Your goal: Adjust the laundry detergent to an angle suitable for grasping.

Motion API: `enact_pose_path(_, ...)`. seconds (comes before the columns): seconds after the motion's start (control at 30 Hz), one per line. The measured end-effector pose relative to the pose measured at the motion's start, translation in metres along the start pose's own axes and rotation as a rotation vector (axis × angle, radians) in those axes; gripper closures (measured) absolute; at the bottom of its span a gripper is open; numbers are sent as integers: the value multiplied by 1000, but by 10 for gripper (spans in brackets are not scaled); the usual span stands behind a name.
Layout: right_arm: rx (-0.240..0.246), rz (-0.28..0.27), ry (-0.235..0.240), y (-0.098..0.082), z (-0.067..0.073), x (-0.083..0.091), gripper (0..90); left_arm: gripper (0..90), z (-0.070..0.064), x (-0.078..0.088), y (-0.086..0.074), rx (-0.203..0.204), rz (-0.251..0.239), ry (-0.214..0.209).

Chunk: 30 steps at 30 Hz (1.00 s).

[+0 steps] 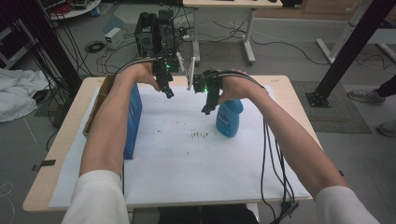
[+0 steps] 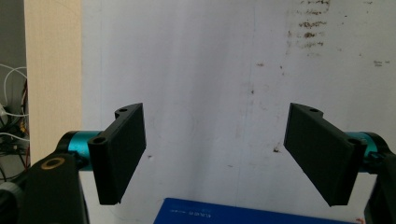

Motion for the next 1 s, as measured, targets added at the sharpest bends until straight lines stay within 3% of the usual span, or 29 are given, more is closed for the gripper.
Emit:
enact_pose_path(0.03,-1,1,-1,0,0,0,135,210,-2,0,1,28,-19,4)
enact_pose_path(0.5,0,2,3,0,3,1,135,210,-4,3,1,17,-14,6)
enact_pose_path(0.53,1,3,4,0,3,1,135,211,0,6,0,-25,19,12)
enact_pose_path(0.57,11,-5,2,1,2,1,135,210,-4,4,2,23,-24,11)
enact_pose_path(0.6,37,9,7,-1,1,2,135,210,-5,5,2,27,-25,10)
enact_pose_path(1.0,28,15,1,-2,2,4,134,210,-6,7,2,24,-20,12)
Point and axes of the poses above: each handheld gripper's, and its own axes: x roughly backward along the jaws, y roughly out of its top, z roughly to its left, the point moved 7 cm from there along -x, roughly forward along the jaws, and after that the axes turned 5 degrees about -z, right-handed, at the moved point
